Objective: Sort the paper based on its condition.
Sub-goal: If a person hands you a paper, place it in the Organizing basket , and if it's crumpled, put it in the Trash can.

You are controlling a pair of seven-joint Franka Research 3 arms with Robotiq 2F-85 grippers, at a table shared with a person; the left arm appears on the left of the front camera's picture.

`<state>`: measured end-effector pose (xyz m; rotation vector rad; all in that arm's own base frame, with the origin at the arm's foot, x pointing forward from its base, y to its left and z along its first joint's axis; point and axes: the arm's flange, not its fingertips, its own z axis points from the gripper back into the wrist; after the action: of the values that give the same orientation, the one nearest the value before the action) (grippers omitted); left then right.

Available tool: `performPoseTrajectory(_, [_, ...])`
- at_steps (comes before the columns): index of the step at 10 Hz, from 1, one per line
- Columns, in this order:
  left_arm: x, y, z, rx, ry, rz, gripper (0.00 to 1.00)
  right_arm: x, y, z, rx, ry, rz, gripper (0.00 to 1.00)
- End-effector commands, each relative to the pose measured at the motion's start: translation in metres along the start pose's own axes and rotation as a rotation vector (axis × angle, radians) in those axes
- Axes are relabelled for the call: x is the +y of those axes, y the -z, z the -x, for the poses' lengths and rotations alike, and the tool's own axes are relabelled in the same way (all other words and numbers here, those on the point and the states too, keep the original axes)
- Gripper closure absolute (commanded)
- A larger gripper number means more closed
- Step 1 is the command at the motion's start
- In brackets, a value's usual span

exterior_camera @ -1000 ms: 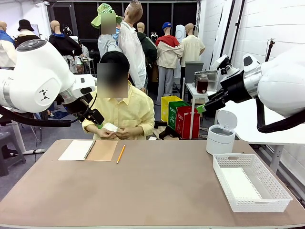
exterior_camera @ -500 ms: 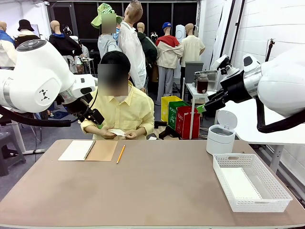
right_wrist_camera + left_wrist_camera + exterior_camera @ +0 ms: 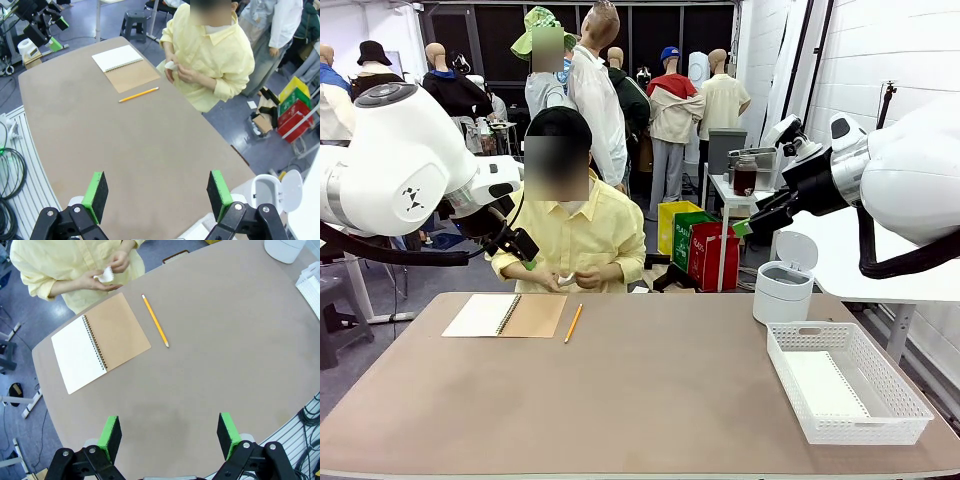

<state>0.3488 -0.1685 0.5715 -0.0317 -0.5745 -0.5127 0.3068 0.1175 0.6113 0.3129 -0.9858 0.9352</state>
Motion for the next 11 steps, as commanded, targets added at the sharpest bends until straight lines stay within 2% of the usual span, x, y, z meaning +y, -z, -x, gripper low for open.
performPoseTrajectory(1, [0.0005, -0.0006, 0.0004, -0.001, 0.007, -0.002, 0.00, -0.0018, 0.0020, 0.0019, 0.000, -0.012, -0.005, 0.00])
performPoseTrajectory(11, [0.0005, -0.0006, 0.0004, -0.001, 0.007, -0.002, 0.00, -0.0018, 0.0020, 0.0019, 0.000, -0.012, -0.005, 0.00])
